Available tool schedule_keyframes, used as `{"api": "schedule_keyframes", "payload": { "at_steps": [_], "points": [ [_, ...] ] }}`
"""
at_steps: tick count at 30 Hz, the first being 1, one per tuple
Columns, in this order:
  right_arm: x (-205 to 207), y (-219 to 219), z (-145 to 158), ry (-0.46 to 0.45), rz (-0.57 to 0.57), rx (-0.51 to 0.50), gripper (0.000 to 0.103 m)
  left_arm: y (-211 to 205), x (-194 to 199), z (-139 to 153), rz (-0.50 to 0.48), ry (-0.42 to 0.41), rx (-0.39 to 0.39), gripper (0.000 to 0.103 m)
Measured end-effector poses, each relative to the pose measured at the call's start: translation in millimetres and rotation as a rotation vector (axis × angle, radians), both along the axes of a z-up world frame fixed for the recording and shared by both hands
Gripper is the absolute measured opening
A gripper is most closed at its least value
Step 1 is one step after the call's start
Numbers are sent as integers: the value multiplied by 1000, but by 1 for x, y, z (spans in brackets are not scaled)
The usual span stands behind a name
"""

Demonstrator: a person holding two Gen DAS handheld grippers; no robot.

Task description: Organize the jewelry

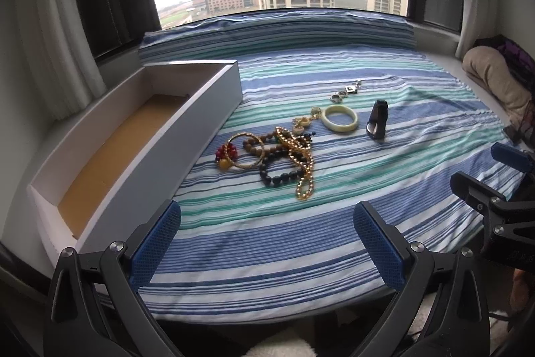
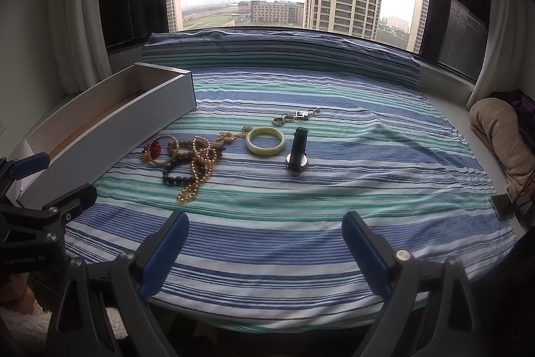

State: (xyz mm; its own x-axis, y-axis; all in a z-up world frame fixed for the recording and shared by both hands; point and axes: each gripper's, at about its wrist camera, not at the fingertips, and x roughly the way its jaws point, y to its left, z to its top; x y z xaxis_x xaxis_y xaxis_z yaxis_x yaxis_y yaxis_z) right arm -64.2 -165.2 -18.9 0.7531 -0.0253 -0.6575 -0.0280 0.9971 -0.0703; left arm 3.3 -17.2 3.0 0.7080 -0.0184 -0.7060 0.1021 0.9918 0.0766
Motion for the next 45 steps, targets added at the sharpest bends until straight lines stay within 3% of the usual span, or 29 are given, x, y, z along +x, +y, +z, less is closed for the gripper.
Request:
{"api": "schedule_keyframes", "payload": {
  "at_steps": [17, 29, 40, 45],
  "points": [
    [-1, -3, -3, -2, 3, 31, 95, 7, 5, -8, 34, 36, -33, 103],
    [2, 2, -7, 22, 1, 0, 95, 12, 9, -7, 54, 49, -46, 103],
    [0, -7, 32, -89, -12, -8, 95, 31, 13, 15, 124, 6, -67, 103],
    [4, -14, 28, -66, -23, 19, 95, 32, 9, 15, 117, 10, -57, 103]
  ]
}}
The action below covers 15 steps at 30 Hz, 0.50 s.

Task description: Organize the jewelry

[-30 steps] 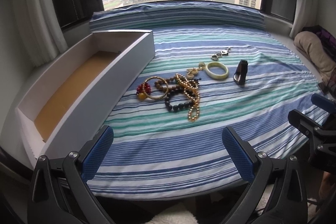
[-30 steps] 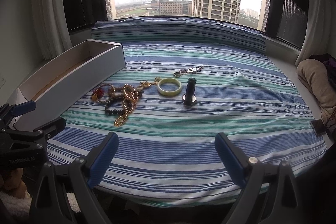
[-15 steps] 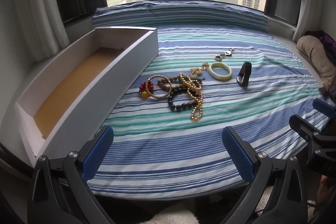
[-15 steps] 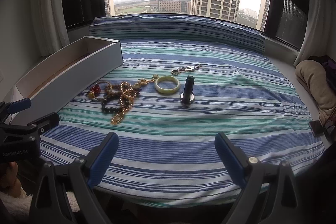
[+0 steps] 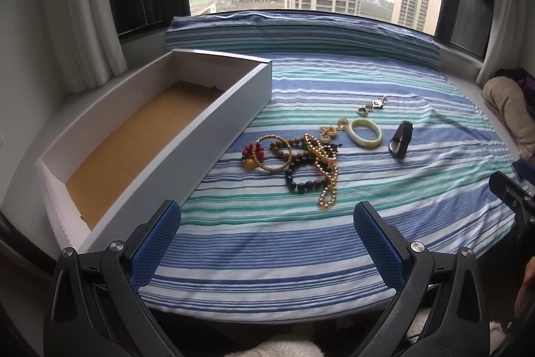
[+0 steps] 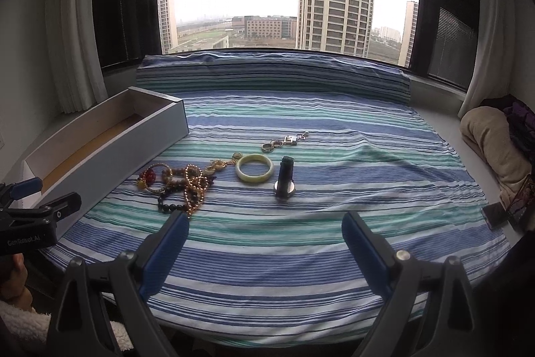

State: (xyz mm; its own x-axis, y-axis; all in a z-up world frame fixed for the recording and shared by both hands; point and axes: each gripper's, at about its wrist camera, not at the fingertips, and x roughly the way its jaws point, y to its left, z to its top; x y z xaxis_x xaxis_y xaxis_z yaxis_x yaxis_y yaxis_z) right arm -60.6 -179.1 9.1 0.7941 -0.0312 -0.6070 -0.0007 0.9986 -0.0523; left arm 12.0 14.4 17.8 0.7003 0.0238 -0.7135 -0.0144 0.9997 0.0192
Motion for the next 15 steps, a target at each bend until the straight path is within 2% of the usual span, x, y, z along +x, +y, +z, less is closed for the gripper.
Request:
{"api": "schedule_keyframes", "payload": {
  "at_steps": [4, 11, 15],
  "points": [
    [0, -1, -1, 0, 12, 9, 95, -6, 0, 7, -13, -21, 26, 103],
    [-1, -8, -5, 0, 5, 19, 95, -14, 4, -3, -33, 16, 20, 103],
    [0, -11, -5, 1, -1, 31, 95, -15, 2, 0, -41, 7, 25, 103]
  ]
}}
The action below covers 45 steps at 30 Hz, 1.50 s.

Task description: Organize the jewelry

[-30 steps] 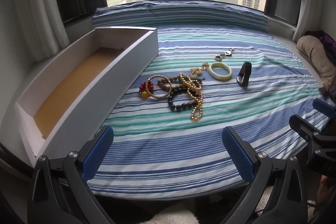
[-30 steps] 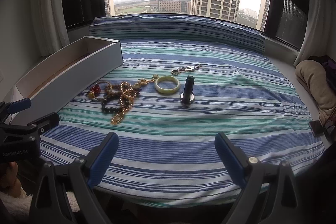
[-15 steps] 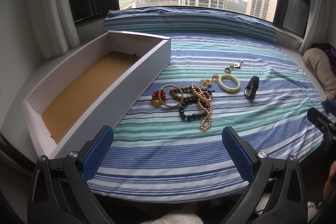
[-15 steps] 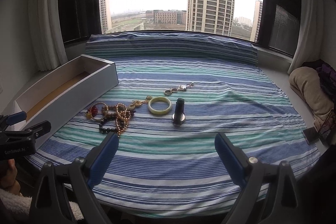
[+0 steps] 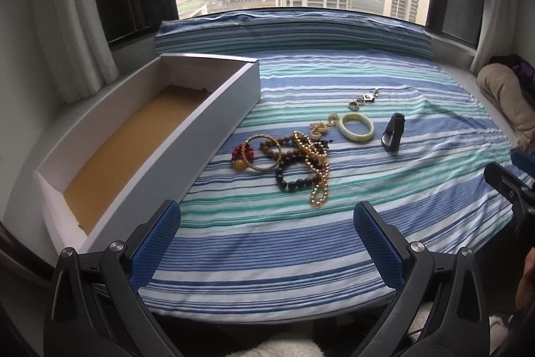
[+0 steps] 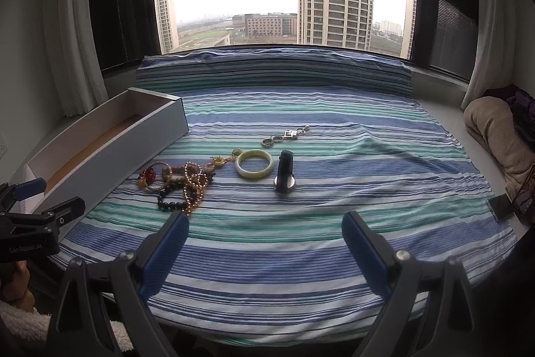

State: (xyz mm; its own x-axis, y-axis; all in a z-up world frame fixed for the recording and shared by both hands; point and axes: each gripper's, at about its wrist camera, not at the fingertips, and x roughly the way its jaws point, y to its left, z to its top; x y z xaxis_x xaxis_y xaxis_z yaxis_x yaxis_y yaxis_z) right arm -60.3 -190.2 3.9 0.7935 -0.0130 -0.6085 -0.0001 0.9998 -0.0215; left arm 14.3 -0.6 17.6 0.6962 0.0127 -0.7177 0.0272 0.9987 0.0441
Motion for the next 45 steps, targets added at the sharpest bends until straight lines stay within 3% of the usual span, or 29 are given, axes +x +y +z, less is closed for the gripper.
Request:
{"api": "schedule_keyframes", "payload": {
  "at_steps": [5, 19, 27, 29, 34, 37, 40, 43, 45],
  "points": [
    [1, 1, 4, -14, 6, 9, 95, -1, -1, 6, -11, -23, 14, 103],
    [6, 3, 2, 11, -8, 1, 95, 15, 8, -2, 3, 10, -17, 103],
    [9, 2, -3, 36, 0, 1, 95, 48, 35, -22, 24, 114, -162, 103],
    [10, 1, -5, 44, 0, 9, 95, 48, 50, -32, -10, 143, -171, 103],
    [14, -4, -11, 69, -3, 33, 95, 38, 107, -70, -134, 247, -111, 103],
    [13, -6, -15, 77, -8, 42, 95, 36, 149, -89, -158, 326, -164, 103],
    [14, -6, -18, 87, -8, 50, 95, 22, 180, -103, -165, 333, -142, 103],
    [13, -8, -20, 95, -7, 55, 95, 6, 206, -123, -180, 331, -70, 101],
    [12, -9, -20, 97, -9, 54, 95, 5, 222, -137, -160, 335, -45, 93]
  ]
}}
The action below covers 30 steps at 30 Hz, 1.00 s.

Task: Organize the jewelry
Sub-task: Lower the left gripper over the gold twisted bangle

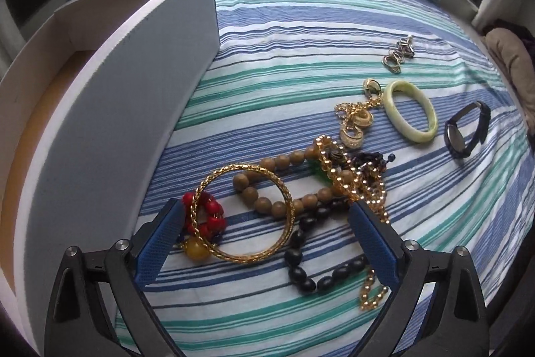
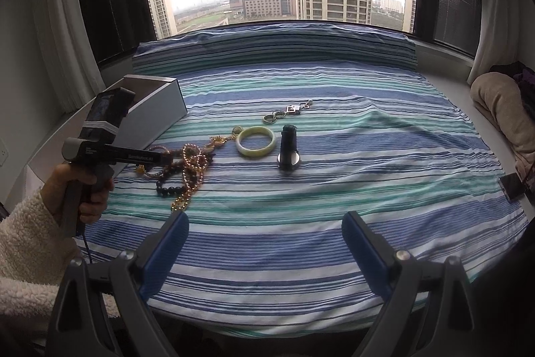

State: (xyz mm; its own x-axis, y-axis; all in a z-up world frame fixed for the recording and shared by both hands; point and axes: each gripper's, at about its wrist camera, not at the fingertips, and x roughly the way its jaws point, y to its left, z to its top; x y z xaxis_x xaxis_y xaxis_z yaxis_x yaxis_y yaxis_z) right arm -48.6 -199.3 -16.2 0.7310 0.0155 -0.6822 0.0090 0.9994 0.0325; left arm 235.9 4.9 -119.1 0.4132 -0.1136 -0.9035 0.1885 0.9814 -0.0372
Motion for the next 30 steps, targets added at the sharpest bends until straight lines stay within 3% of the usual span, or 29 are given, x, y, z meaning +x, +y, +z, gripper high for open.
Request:
{"api": "schedule_keyframes", "payload": {
  "at_steps": [3, 4, 5, 13, 19, 24, 28, 30],
  "points": [
    [-3, -3, -1, 0, -4, -1, 95, 0, 6, -6, 11, -57, 73, 80],
    [-3, -5, -2, 3, -8, -1, 95, 0, 6, -5, 1, -67, 83, 66],
    [-3, -7, -3, 6, -15, 1, 95, 1, 6, -4, -6, -66, 76, 64],
    [5, -16, -10, 27, -29, 38, 95, 25, -21, 23, 9, 13, -69, 63],
    [11, -14, -14, 45, -20, 51, 95, 34, -66, 24, 5, 95, -72, 61],
    [18, -9, -18, 64, -2, 75, 95, 38, -54, 12, 50, 73, -98, 63],
    [12, -5, -15, 57, 19, 74, 95, 51, -56, 15, 73, 36, -118, 94],
    [9, -8, -15, 53, 6, 63, 95, 56, -64, 15, 57, 39, -130, 95]
  ]
}}
